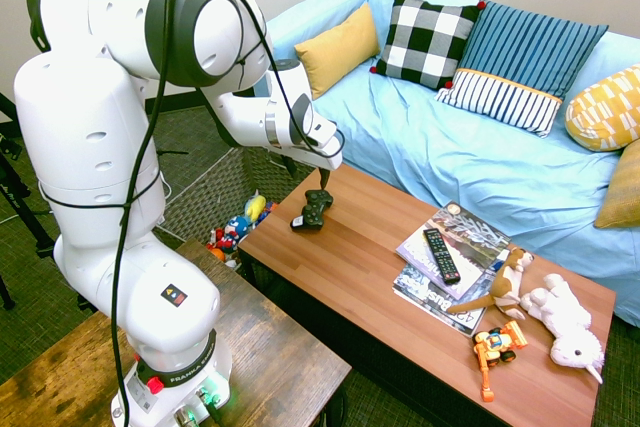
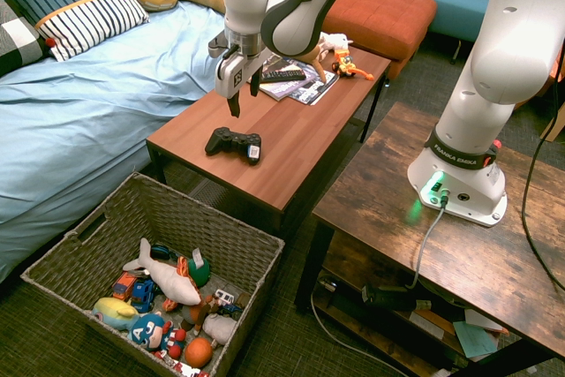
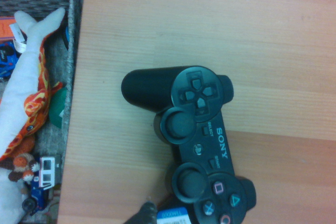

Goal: Put the gamepad in the basket

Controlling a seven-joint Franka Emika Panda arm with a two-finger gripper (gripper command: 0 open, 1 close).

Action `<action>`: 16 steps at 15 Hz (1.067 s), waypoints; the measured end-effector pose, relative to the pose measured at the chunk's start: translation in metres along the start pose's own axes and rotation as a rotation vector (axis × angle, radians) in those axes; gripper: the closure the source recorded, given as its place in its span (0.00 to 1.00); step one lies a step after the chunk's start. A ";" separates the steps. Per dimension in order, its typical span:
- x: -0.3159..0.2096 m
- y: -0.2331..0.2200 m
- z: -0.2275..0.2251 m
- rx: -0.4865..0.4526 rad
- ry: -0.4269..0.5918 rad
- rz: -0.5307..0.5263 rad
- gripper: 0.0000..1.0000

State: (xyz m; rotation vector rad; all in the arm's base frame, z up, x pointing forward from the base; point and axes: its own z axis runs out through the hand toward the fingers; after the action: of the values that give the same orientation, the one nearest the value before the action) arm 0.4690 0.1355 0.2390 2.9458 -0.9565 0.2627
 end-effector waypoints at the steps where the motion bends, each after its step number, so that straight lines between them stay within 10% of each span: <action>1: -0.003 -0.003 0.002 0.015 0.019 -0.014 0.00; 16: -0.006 -0.023 0.139 0.005 -0.023 0.002 0.00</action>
State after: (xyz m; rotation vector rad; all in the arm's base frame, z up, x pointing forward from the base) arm 0.4986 0.1465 0.1017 2.9595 -0.9628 0.2320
